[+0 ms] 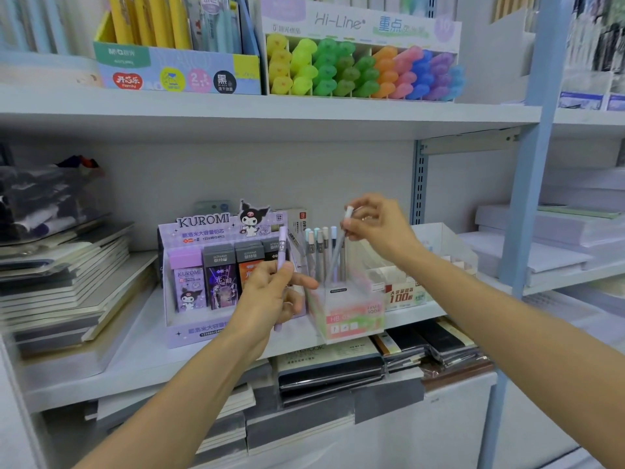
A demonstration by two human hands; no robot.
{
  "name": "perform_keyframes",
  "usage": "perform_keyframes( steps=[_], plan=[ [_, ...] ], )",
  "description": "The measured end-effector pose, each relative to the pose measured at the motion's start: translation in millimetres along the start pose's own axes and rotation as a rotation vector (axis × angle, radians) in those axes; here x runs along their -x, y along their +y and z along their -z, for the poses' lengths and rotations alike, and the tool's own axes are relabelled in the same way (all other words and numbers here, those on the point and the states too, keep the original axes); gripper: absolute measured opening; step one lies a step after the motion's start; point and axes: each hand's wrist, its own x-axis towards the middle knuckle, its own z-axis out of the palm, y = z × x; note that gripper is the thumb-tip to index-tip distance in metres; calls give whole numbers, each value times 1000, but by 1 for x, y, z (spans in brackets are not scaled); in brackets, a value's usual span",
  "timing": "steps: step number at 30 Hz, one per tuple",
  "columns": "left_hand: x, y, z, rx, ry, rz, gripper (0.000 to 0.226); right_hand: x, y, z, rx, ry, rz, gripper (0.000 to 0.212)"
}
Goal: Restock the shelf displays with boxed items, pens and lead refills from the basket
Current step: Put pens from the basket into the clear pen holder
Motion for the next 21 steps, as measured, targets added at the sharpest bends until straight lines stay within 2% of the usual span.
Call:
perform_keyframes(
  steps=[5,10,16,18,21],
  plan=[
    [0,-2,2,47,26,-22,17,-6,17,-9,80,21,47,18],
    [-4,-4,3,125,41,-31,20,-10,18,-5,147,-73,77,14],
    [-6,-9,-1,110,45,-60,16,-15,20,-11,133,-84,101,25],
    [-6,-9,-1,119,44,-67,16,-16,21,-15,230,-78,146,21],
    [-6,-8,-2,110,44,-86,13,-15,27,-18,540,-9,270,19]
  ],
)
